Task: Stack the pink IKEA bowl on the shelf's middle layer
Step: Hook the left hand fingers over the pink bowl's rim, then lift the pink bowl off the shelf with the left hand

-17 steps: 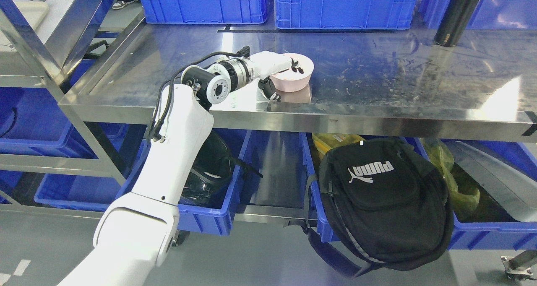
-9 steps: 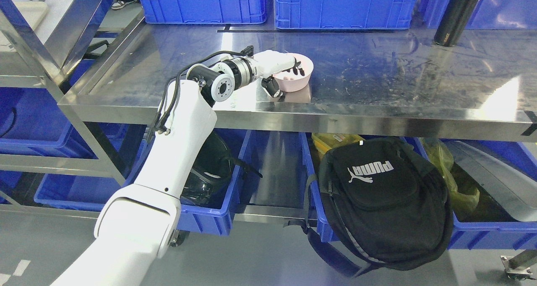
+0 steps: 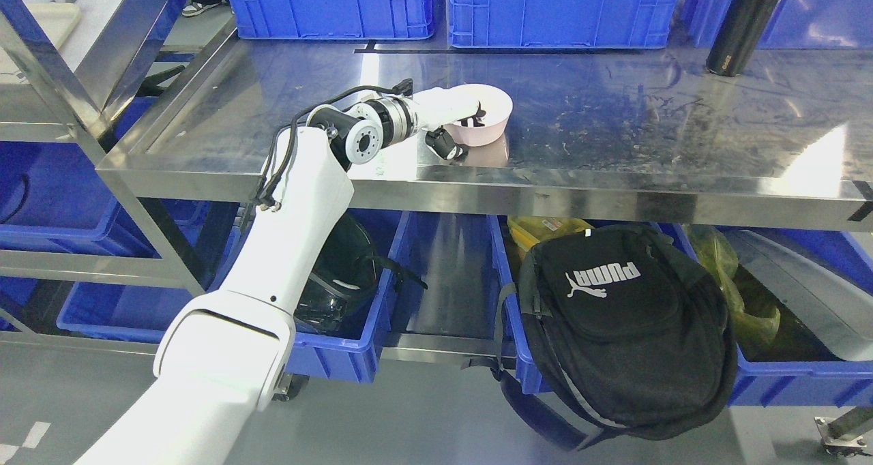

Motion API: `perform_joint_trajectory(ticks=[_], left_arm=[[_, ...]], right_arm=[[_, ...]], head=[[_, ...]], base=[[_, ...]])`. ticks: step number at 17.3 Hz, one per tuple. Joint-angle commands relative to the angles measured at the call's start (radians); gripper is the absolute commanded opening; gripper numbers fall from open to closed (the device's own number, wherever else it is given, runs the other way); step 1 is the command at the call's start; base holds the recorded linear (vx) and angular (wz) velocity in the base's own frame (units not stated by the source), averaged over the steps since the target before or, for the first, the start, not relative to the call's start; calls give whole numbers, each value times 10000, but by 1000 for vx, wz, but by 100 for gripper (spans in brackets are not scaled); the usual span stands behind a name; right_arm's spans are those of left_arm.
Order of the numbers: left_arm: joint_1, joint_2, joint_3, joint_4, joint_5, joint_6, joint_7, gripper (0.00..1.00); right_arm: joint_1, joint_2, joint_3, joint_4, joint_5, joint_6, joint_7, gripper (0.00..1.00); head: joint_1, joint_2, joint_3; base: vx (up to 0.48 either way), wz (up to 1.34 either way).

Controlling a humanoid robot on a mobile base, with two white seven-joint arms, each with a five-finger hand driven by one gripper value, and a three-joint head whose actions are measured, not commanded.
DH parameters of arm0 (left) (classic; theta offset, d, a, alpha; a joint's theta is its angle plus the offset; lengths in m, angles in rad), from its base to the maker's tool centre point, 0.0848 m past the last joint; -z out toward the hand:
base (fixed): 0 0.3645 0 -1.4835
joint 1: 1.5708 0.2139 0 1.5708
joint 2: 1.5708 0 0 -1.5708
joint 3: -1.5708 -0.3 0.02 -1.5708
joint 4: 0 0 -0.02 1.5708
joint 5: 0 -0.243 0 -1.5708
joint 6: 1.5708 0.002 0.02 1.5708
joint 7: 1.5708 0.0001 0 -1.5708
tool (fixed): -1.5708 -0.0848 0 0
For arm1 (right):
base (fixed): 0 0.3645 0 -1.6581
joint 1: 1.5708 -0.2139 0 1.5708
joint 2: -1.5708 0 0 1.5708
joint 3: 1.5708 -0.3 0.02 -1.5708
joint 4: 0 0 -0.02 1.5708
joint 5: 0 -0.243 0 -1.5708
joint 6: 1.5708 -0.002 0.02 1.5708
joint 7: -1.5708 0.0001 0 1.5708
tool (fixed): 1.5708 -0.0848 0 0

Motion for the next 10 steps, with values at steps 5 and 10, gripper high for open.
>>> perform_joint_trajectory(ticks=[5, 10], left_arm=[[-112, 151, 1920, -1206, 271, -1029, -159, 0], [41, 151, 2427, -3262, 1101, -1537, -679, 0]], right_arm=[[230, -175, 0, -175, 0, -2, 1, 100], [230, -175, 0, -175, 0, -2, 1, 100]], head=[[0, 0, 0], [0, 0, 0]], base=[[0, 0], [0, 0]])
